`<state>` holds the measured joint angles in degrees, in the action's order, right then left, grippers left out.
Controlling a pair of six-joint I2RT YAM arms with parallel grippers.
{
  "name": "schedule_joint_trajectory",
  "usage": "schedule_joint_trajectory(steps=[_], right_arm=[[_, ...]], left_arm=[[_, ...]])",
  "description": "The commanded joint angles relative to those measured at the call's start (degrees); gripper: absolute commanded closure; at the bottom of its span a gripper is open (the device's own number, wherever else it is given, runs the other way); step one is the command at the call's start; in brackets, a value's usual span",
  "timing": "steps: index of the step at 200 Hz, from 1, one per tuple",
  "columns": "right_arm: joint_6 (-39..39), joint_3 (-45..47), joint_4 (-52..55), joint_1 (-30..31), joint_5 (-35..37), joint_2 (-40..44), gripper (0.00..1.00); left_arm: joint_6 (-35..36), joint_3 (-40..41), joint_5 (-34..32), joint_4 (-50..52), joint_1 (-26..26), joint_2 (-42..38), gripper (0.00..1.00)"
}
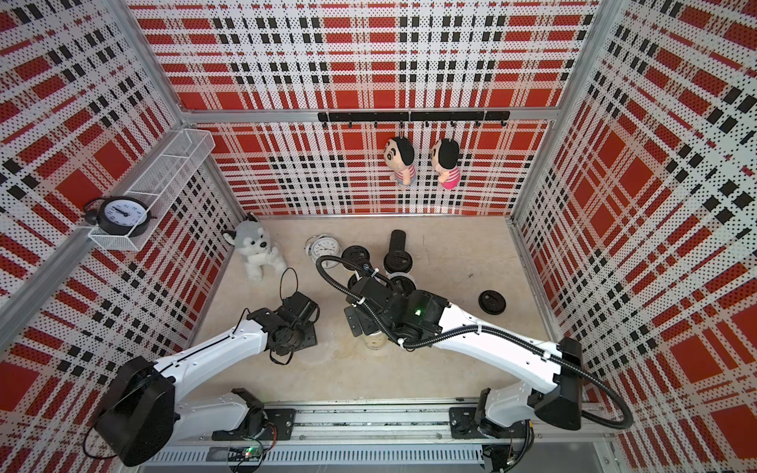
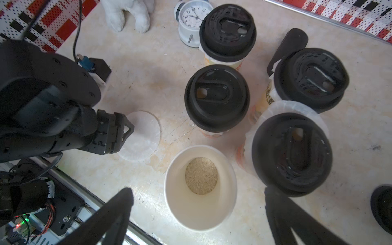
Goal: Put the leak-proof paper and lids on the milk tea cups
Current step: Place the cup at the center of the board, then pick up the leak-proof paper from the center of the board.
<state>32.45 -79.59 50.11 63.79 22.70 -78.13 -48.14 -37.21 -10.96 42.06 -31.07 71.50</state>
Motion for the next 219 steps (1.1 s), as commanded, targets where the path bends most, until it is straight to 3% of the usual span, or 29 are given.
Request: schedule_joint_trajectory(steps=[1, 64, 100, 187, 219], right_arm=[[-2.7, 2.4, -0.9, -3.2, -1.3, 3.6, 0.01], [-7.2, 6.1, -2.3, -10.8, -6.3, 7.4, 0.02], [-8.9, 7.0, -2.7, -12.7, -7.5, 7.6, 0.03], [-9.0, 9.4, -3.8, -15.1, -9.0, 10.5, 0.03], [-8.6, 10.0, -3.6, -15.3, -9.0, 11.1, 0.03]], left_arm=[[-2.6, 1.1, -1.1, -1.5, 0.6, 0.0, 0.39], [-6.6, 5.0, 0.2, -4.2, 1.4, -0.6, 0.47], [-7.9, 6.9, 1.2, -6.5, 1.5, 0.2, 0.58], [-9.1, 9.7, 0.5, -6.8, 1.5, 1.1, 1.00], [-9.5, 9.2, -0.2, -6.2, 1.5, -0.8, 1.00]])
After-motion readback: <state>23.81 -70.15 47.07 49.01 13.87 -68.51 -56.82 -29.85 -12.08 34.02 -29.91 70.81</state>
